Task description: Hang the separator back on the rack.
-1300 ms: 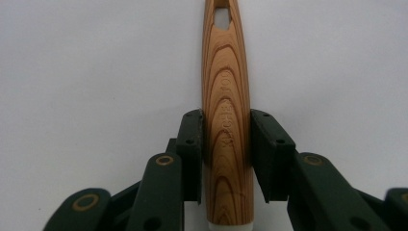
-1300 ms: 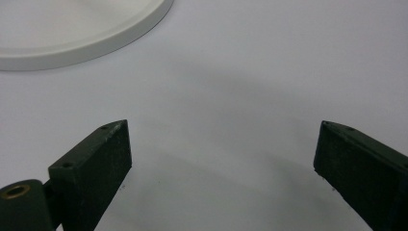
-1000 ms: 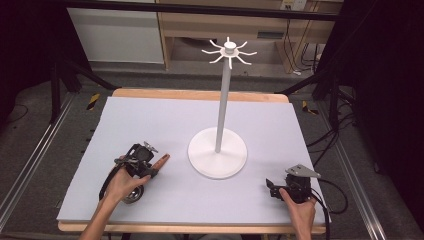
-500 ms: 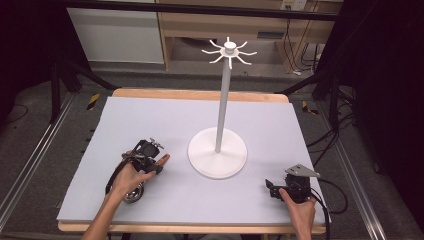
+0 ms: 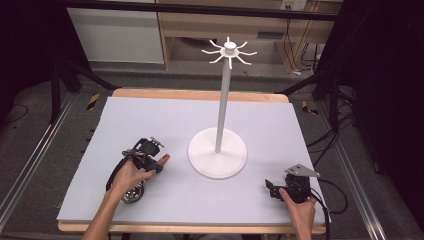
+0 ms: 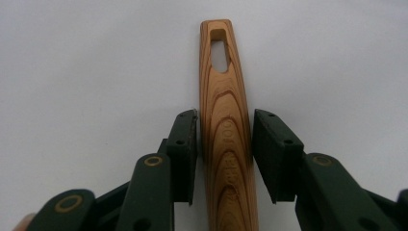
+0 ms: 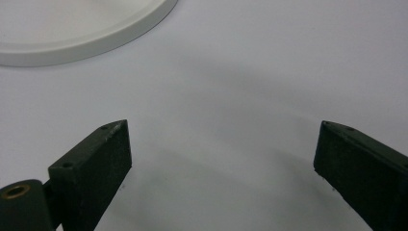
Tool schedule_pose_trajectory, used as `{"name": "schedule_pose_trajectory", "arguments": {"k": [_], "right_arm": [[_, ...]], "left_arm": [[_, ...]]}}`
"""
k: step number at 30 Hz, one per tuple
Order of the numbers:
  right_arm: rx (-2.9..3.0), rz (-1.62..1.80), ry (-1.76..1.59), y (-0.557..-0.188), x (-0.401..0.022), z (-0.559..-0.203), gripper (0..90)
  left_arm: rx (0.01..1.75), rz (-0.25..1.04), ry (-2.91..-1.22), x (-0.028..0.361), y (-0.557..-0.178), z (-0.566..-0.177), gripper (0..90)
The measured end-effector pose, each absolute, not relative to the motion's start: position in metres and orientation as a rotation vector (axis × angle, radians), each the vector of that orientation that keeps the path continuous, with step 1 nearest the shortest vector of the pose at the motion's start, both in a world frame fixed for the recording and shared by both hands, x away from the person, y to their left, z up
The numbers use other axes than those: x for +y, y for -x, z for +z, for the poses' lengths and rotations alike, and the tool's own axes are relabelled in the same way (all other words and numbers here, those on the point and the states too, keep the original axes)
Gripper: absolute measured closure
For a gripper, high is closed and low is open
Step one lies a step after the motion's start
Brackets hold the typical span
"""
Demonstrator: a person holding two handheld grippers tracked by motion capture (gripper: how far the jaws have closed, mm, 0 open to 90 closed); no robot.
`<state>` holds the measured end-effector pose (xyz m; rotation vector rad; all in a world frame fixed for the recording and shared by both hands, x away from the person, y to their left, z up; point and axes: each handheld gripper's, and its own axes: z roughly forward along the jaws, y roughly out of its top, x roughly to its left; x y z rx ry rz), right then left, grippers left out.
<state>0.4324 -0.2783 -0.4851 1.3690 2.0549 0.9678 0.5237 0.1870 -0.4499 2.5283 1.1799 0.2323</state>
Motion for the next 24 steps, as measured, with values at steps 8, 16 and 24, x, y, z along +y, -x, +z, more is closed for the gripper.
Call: {"name": "schedule_pose_trajectory", "arguments": {"k": [8, 16, 24], "right_arm": [[2.066, 0.964, -1.373, -0.4331, -0.2784, -0.4855, 6.5], [2.069, 0.963, -1.37, -0.4334, -0.2789, -0.4855, 6.5], [2.07, 0.96, -1.369, -0.4333, -0.2789, -0.4857, 6.5]], "left_arm": [[1.222, 0.251, -2.524, 0.1841, -0.5243, -0.4492, 66.4], [1.231, 0.245, -2.5, 0.1862, -0.5244, -0.4492, 67.6], [1.203, 0.272, -2.441, 0.192, -0.5166, -0.444, 67.7]]}}
